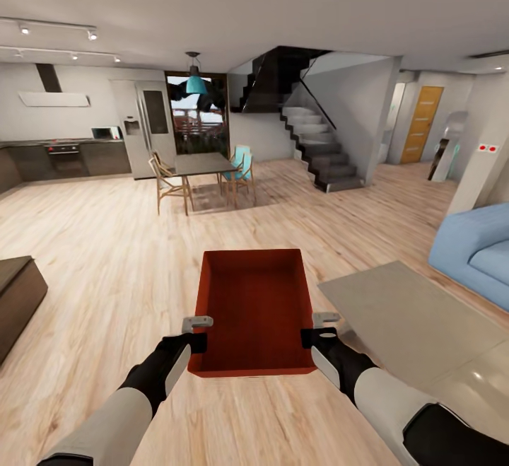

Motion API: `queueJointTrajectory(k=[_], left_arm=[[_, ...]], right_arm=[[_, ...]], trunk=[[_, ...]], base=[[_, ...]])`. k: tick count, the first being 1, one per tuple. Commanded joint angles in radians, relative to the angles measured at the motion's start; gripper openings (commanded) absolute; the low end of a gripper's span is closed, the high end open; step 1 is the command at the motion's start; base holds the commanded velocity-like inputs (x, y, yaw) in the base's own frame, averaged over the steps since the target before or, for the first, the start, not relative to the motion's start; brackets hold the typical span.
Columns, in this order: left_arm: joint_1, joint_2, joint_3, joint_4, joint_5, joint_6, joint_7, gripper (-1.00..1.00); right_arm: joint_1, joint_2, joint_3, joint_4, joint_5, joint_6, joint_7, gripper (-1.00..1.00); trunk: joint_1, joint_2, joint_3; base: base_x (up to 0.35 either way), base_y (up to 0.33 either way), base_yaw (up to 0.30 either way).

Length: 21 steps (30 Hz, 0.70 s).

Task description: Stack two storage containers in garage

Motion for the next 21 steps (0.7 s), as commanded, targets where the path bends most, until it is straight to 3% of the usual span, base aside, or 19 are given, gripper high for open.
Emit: queueJointTrajectory(k=[1, 15, 21], left_arm=[[-0.001, 0.001, 0.007, -0.004, -0.024, 0.008, 0.031, -1.00], [-0.001, 0.001, 0.007, -0.004, -0.024, 0.008, 0.031, -1.00], [-0.001, 0.001, 0.007, -0.004, -0.024, 0.008, 0.031, -1.00]], right_arm=[[-0.001, -0.001, 0.013, 0.009, -0.002, 0.006, -0.010, -1.00], [-0.001, 0.000, 0.013, 0.009, -0.002, 0.006, -0.011, -1.00], [-0.001, 0.000, 0.013, 0.009, -0.002, 0.007, -0.011, -1.00]], trunk=[[0.001, -0.002, -0.002], [0.001, -0.002, -0.002], [0.001, -0.002, -0.002]], base=[[0.322, 0.000, 0.000], [0.322, 0.000, 0.003], [0.322, 0.000, 0.202]])
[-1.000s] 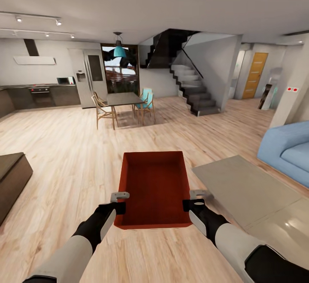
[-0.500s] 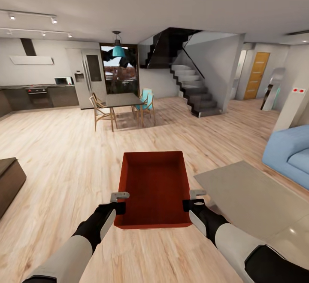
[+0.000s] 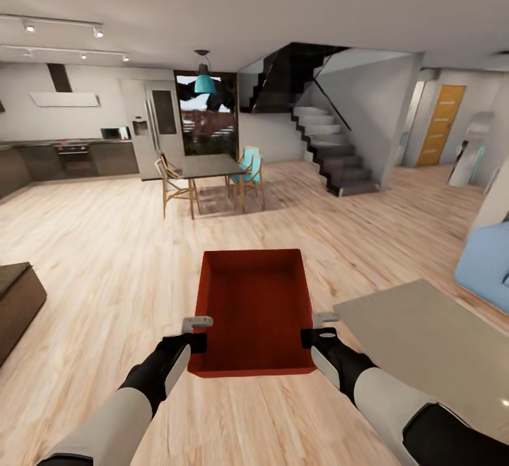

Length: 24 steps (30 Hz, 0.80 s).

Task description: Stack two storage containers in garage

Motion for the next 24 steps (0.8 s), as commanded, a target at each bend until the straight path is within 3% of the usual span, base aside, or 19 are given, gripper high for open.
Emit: queueJointTrajectory(k=[1, 6, 24], left_arm=[[-0.002, 0.001, 0.007, -0.004, -0.024, 0.008, 0.030, -1.00], [-0.002, 0.001, 0.007, -0.003, -0.024, 0.008, 0.030, -1.00], [-0.002, -0.001, 0.008, 0.000, -0.021, 0.008, 0.029, -1.00]], right_arm=[[0.000, -0.001, 0.014, 0.007, -0.004, 0.007, -0.011, -1.00], [0.000, -0.002, 0.014, 0.007, -0.004, 0.007, -0.011, -1.00], [0.000, -0.002, 0.014, 0.007, -0.004, 0.007, -0.011, -1.00]], trunk=[[0.001, -0.002, -0.002], [0.001, -0.002, -0.002], [0.001, -0.002, -0.002]], base=[[0.322, 0.000, 0.260], [0.322, 0.000, 0.174], [0.322, 0.000, 0.004]])
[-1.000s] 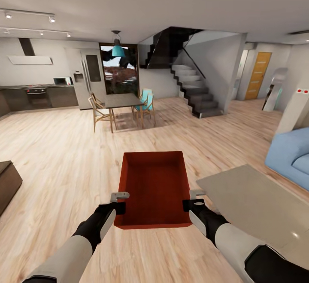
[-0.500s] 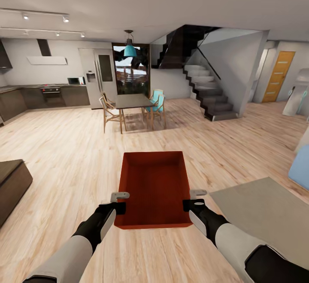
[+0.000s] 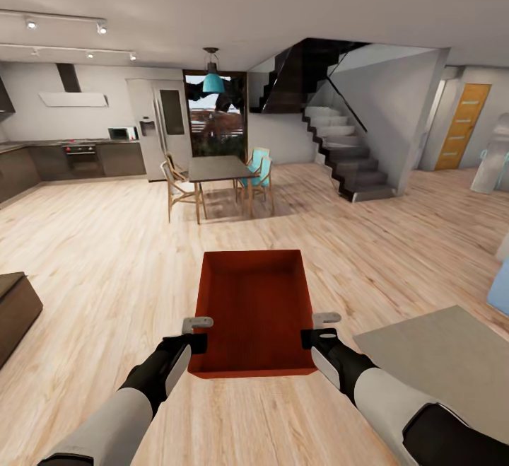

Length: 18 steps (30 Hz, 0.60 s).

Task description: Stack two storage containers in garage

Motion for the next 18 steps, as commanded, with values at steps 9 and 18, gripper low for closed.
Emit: queueJointTrajectory(k=[9, 18], left_arm=[[-0.002, 0.001, 0.009, -0.005, -0.024, 0.008, 0.026, -1.00], [-0.002, 0.000, 0.009, -0.005, -0.024, 0.008, 0.024, -1.00]], right_arm=[[-0.001, -0.001, 0.009, 0.003, 0.002, 0.007, -0.011, -1.00], [-0.001, -0.001, 0.009, 0.003, 0.002, 0.007, -0.011, -1.00]], trunk=[[0.001, -0.002, -0.002], [0.001, -0.002, -0.002]], base=[[0.322, 0.000, 0.000], [0.322, 0.000, 0.000]])
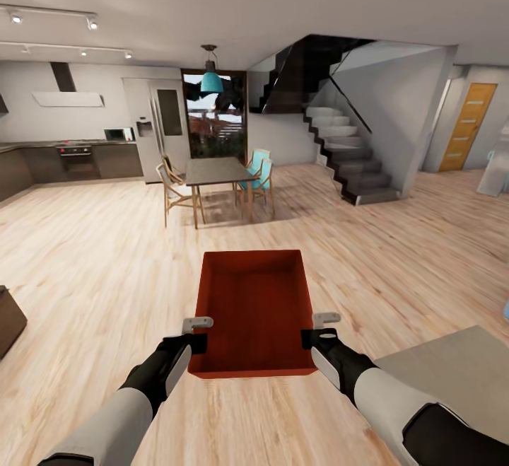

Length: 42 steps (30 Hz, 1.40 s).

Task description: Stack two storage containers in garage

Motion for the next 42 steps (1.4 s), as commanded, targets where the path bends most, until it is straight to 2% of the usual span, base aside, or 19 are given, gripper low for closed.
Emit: queueJointTrajectory(k=[1, 42], left_arm=[[-0.002, 0.000, 0.010, -0.005, -0.026, 0.008, 0.021, -1.00], [-0.002, 0.002, 0.009, -0.005, -0.026, 0.007, 0.020, -1.00]], right_arm=[[0.000, -0.001, 0.009, 0.001, 0.001, 0.008, -0.012, -1.00], [0.000, -0.001, 0.009, 0.001, 0.002, 0.007, -0.012, -1.00]], trunk=[[0.001, -0.002, -0.002], [0.001, -0.002, -0.002]], base=[[0.322, 0.000, 0.000], [0.322, 0.000, 0.000]])
